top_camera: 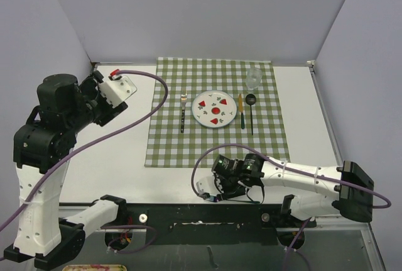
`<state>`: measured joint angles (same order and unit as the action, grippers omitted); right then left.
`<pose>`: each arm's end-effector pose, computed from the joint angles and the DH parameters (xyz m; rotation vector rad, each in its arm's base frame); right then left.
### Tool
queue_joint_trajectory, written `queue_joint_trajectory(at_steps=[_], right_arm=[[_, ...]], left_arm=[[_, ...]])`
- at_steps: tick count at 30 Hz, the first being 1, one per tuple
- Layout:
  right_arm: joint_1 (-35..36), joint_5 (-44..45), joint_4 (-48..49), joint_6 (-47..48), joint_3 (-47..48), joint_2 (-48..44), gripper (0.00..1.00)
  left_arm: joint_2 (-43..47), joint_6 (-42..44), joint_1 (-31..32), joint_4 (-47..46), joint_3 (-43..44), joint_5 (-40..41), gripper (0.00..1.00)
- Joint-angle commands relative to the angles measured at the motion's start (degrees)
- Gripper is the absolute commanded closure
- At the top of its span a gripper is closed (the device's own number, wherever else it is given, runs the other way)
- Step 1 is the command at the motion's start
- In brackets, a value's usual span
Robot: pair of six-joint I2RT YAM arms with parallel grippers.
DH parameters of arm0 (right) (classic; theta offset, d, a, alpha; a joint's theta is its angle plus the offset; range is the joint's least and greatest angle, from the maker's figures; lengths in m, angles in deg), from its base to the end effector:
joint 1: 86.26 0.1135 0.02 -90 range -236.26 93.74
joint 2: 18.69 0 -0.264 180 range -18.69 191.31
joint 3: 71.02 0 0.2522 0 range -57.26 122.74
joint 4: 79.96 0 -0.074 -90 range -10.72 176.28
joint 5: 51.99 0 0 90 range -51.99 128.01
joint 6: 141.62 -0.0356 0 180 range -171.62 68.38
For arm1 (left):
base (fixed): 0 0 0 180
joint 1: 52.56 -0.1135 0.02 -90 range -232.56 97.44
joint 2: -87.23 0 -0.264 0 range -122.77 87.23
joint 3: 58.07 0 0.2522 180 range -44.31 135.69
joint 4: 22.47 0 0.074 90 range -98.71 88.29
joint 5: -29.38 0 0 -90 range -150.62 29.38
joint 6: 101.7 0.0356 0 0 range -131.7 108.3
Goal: Set the dinner table for one person
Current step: Pick up the fork at the center of the board.
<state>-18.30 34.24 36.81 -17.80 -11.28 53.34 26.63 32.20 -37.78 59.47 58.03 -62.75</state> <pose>0.0775 0.1977 0.2049 -2.2677 1.8278 0.2002 0.1267 -0.0348 0.5026 1.0217 1.7697 0.2815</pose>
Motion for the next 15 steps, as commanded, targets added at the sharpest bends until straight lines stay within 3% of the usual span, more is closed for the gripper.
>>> queue_joint_trajectory(at_steps=[1, 5, 15], right_arm=[[1.0, -2.2, 2.7, -5.44, 4.08, 1.0, 0.64], [1.23, -5.14, 2.81, -10.15, 6.57, 3.75, 0.62], [3.17, -5.24, 3.12, -11.95, 8.52, 7.71, 0.58]], left_arm=[[-0.07, 1.35, -0.45, 0.7, 1.84, 1.69, 0.44], [0.11, 1.56, -0.9, 0.31, -0.26, 1.61, 0.44], [1.31, 1.98, -0.99, 0.66, -6.01, 0.78, 0.43]])
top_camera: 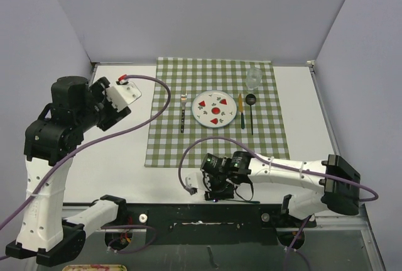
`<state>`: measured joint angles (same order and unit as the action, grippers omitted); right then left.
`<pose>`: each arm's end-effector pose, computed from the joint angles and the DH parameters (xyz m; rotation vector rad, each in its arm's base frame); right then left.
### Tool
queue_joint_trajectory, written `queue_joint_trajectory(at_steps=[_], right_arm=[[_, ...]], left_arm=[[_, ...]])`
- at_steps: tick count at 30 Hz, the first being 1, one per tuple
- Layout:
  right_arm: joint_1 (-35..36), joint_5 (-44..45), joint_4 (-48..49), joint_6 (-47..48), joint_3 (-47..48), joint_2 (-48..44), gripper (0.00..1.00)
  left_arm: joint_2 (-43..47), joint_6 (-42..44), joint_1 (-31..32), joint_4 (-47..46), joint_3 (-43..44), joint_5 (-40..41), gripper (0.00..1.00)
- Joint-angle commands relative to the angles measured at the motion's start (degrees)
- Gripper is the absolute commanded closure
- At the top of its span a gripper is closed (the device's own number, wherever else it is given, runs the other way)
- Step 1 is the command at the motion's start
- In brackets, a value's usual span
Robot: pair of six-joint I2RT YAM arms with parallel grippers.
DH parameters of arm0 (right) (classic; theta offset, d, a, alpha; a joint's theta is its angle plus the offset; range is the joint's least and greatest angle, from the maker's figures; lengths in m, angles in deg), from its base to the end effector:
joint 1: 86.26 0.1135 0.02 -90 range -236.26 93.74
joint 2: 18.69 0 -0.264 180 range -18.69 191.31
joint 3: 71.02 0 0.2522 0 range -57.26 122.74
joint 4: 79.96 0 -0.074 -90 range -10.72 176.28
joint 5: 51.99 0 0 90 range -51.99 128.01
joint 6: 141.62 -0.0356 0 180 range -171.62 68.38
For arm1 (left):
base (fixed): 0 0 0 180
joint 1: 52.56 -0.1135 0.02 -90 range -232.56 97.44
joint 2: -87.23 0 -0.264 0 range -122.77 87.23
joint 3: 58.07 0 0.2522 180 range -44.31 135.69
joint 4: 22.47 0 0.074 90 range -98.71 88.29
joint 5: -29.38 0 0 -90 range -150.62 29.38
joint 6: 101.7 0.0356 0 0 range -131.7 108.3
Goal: Set the dinner table for one person
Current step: Pick up the fork at the center of the board.
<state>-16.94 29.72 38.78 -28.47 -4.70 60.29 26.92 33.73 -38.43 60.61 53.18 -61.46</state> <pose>0.0820 0.2318 0.2124 -2.1287 1.9974 0.3563 0.1366 -0.0349 0.4804 1.0739 1.8592 0.3050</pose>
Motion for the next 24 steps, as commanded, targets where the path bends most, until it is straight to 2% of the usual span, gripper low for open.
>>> queue_joint_trajectory(at_steps=[1, 11, 24], right_arm=[[2.85, -0.07, 1.32, -0.87, 1.49, 0.86, 0.58], [8.68, 6.17, 0.86, 4.5, -1.57, 3.49, 0.57], [8.76, 8.29, 3.72, 2.77, -3.71, 6.34, 0.57]], left_arm=[[1.07, 0.57, -0.34, -0.16, -1.49, -0.58, 0.43], [1.46, 1.5, -0.25, -0.8, -5.56, -0.13, 0.43], [0.88, 1.42, -0.25, -1.2, -7.41, -0.42, 0.43]])
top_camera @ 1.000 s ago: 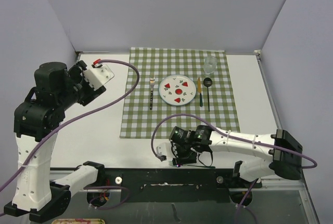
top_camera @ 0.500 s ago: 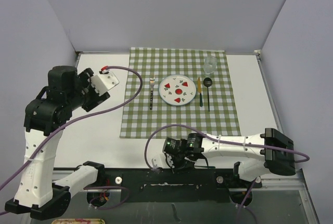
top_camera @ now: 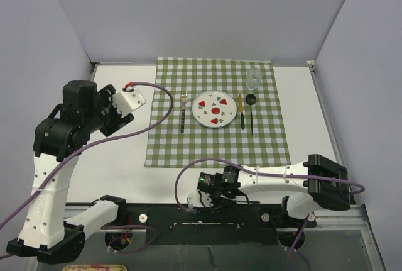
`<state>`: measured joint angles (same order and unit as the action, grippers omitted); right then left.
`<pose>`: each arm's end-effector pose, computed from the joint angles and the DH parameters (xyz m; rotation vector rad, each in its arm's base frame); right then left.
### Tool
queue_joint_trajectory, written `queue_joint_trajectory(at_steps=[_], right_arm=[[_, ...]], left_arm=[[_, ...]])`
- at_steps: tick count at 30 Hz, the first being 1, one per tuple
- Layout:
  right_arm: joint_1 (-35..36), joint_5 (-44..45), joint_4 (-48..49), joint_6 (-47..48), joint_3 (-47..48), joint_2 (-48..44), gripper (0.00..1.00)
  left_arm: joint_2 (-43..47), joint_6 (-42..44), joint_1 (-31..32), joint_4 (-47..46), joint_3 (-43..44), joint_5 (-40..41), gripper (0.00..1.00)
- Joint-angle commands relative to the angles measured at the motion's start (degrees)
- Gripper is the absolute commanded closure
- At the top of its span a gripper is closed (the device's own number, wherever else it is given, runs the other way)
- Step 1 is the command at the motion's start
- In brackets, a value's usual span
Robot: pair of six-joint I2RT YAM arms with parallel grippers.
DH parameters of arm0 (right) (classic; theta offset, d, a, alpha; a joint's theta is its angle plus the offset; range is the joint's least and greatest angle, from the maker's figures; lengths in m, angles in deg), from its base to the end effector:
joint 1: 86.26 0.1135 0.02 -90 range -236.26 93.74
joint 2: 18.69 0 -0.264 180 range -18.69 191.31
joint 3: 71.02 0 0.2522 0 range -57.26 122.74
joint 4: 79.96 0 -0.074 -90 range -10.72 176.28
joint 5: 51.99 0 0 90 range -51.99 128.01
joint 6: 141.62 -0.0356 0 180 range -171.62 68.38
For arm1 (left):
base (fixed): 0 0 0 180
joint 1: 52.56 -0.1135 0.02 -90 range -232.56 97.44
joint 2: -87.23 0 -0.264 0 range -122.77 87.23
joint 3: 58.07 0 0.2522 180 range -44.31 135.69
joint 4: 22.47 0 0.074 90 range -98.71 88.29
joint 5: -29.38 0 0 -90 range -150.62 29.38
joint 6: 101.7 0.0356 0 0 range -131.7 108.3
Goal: Set the dinner table for one person
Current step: Pick up the fork at the center of the board.
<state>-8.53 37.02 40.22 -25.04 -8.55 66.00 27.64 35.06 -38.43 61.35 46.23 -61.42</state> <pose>0.0513 0.2388 0.1725 -2.3872 1.8524 0.1143 0.1460 -0.0373 0.4495 1.1565 1.9527 0.2881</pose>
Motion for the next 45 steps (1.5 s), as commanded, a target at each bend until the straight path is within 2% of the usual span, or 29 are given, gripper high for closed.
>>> queue_joint_trajectory(at_steps=[1, 13, 34, 43, 45], right_arm=[[0.32, 0.99, 2.33, -0.99, 0.34, 1.12, 0.57], [-0.1, 0.99, 3.07, -1.18, 0.86, 3.42, 0.57], [-4.99, -0.17, 4.67, 1.57, 1.64, 6.84, 0.59], [-6.34, -1.76, 2.35, 1.62, 4.32, 9.56, 0.77], [-6.49, -1.94, 2.03, 1.55, 4.67, 9.94, 0.85]], left_arm=[[0.32, 0.01, -0.25, -1.99, -0.78, -0.56, 0.43], [1.22, 0.27, -0.25, -3.25, -4.36, -0.11, 0.43], [1.18, 0.61, -0.24, -3.31, -6.61, -0.66, 0.43], [0.92, 1.17, -0.26, -3.13, -7.51, -1.08, 0.43], [1.1, 1.39, -0.24, -3.38, -8.17, -1.03, 0.43]])
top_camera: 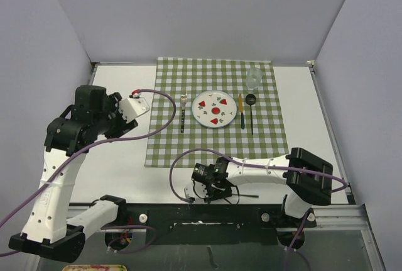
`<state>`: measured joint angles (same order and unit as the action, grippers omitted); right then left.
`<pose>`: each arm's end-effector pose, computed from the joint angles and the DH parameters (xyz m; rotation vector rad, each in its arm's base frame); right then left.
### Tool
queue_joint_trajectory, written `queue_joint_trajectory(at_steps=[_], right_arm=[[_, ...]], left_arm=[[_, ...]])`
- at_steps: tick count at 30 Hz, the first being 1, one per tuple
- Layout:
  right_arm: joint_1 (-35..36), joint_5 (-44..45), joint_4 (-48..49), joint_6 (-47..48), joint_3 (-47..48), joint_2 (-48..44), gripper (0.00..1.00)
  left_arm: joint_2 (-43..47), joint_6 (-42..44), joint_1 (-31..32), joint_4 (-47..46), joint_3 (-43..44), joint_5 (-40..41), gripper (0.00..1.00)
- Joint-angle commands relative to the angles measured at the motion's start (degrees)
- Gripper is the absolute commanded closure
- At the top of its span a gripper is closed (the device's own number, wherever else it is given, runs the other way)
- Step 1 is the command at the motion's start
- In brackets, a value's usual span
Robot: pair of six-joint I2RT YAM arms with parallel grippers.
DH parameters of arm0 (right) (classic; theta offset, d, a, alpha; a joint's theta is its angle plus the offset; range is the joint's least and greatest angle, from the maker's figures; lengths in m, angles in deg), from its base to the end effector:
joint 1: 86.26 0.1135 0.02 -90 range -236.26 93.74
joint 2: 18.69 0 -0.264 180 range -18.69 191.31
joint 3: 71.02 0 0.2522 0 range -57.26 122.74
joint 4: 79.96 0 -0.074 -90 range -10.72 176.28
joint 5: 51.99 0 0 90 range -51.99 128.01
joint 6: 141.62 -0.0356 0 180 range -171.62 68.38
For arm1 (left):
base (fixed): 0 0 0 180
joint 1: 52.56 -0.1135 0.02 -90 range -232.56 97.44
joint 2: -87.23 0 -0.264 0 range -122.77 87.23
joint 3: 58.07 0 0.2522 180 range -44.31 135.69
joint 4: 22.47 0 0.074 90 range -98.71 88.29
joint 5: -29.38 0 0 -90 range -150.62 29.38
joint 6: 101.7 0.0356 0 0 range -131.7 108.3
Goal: Set the dinner table for one person
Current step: Pick up the fork at the center of the board.
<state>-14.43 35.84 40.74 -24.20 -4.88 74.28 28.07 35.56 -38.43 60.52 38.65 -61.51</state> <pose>0.0817 0.2533 0.1540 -2.3568 2.0014 0.0937 0.1565 -0.0400 0.4158 1.2209 2.0418 0.2603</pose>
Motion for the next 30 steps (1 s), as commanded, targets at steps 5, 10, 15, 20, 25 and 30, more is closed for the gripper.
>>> queue_joint_trajectory(at_steps=[5, 10, 15, 20, 25, 30], right_arm=[[-0.98, -1.06, 0.67, 0.49, 2.24, 2.31, 1.0], [-1.13, -1.4, -0.59, 0.09, 3.78, 2.14, 1.0], [-1.62, -2.74, -2.43, -0.71, 5.66, 1.71, 1.0], [-2.6, -3.88, -3.68, -2.07, 7.74, 1.69, 1.0], [-4.9, -6.6, -5.81, -4.15, 10.85, 2.27, 1.0], [-6.32, -8.78, -8.94, -6.82, 15.08, 3.56, 1.0]], left_arm=[[1.29, 1.52, -0.24, -3.21, -2.45, -0.92, 0.44], [1.16, 2.01, -0.3, -3.55, -2.67, -0.85, 0.44], [0.91, 2.14, -0.27, -3.67, -2.56, -0.87, 0.44], [1.31, 2.36, -0.24, -3.6, -2.74, -0.87, 0.44], [1.48, 2.45, -0.25, -3.59, -2.58, -0.7, 0.44], [2.19, 2.01, -0.32, -5.44, -2.9, 0.43, 0.44]])
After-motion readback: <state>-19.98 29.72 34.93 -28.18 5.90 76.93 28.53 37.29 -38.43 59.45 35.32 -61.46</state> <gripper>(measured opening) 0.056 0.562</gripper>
